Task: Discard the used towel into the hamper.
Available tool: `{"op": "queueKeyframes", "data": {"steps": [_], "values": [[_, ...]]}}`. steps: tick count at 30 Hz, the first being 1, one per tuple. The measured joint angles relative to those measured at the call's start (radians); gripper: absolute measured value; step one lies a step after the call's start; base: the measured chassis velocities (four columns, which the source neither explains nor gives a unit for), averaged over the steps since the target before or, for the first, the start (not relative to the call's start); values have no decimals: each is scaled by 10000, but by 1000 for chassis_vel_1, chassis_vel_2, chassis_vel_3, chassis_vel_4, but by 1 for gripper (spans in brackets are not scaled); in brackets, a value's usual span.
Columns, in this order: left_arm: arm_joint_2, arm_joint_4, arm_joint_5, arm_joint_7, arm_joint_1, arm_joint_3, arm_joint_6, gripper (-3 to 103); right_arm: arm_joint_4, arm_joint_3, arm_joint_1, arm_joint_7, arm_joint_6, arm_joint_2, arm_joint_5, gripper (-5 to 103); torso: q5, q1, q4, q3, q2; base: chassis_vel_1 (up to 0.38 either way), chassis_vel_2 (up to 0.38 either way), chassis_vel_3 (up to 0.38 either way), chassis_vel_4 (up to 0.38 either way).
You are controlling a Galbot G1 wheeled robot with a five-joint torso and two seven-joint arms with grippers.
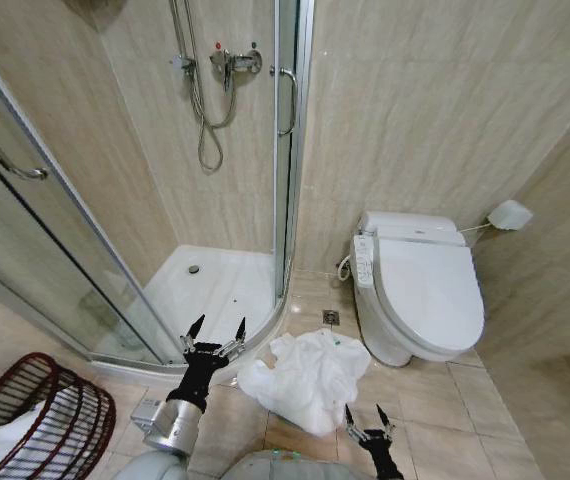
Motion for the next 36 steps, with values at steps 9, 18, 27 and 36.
{"op": "queueKeyframes", "data": {"steps": [9,18,27,36], "values": [[0,0,0,0,0,-1,0,100,-599,222,215,-109,204,-661,331,100,-2,-161,0,-250,-413,0,0,0,0],[0,0,0,0,0,0,0,100,-710,339,470,-544,209,-818,958,100,-2,-312,-1,-469,-780,0,0,0,0],[0,0,0,0,0,-1,0,100,-782,444,659,-595,188,-850,1016,100,-1,-438,0,-674,-1113,0,0,0,0],[0,0,0,0,0,0,0,100,-910,471,697,-756,210,-916,1020,100,-1,-575,0,-903,-1478,36,34,41,33]]}}
